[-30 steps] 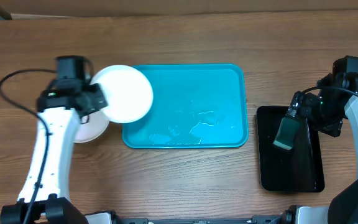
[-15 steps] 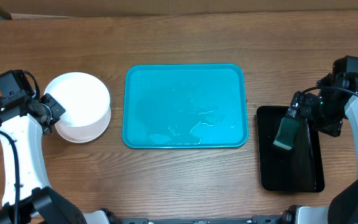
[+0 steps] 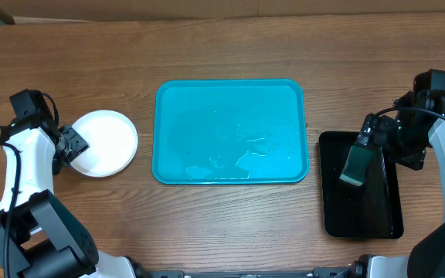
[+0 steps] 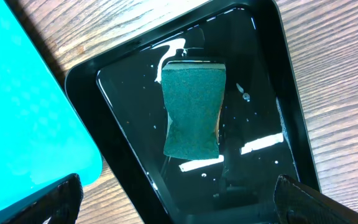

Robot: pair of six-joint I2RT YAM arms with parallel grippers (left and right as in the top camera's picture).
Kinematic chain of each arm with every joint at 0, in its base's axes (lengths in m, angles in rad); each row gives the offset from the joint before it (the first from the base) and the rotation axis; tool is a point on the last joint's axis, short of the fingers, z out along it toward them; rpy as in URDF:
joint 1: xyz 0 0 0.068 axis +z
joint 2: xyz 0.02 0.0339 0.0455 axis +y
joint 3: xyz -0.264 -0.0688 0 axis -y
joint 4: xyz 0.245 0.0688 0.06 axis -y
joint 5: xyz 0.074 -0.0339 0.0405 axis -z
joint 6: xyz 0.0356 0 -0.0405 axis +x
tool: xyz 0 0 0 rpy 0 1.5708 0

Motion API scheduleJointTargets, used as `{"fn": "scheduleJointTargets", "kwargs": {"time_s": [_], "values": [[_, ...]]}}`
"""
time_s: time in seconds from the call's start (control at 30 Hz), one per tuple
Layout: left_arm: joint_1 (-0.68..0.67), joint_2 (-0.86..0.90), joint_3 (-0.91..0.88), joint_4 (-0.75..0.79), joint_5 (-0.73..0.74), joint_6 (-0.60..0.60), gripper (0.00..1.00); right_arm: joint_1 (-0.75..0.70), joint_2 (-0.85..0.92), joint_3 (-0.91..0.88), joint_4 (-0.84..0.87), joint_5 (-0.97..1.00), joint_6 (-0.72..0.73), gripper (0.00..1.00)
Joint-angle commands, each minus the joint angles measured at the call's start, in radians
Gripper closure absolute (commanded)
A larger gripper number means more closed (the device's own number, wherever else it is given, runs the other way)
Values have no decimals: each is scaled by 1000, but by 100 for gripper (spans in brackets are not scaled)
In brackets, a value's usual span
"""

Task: Clean dirty plates on tray and stack at the side
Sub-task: 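Lower the white plate onto the stacked plates and release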

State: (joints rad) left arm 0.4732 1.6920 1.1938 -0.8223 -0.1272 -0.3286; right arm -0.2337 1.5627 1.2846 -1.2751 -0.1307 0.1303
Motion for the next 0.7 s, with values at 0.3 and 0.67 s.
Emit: {"fn": "scheduleJointTargets", "kwargs": {"time_s": [0.3,0.67], "values": [[-31,-117,77,15,280,42,0,8,-3,19,51,-139,-4,0],[-291,-208,73,-273,252,149,0,205,-3,19,190,-155,-77,0]]}}
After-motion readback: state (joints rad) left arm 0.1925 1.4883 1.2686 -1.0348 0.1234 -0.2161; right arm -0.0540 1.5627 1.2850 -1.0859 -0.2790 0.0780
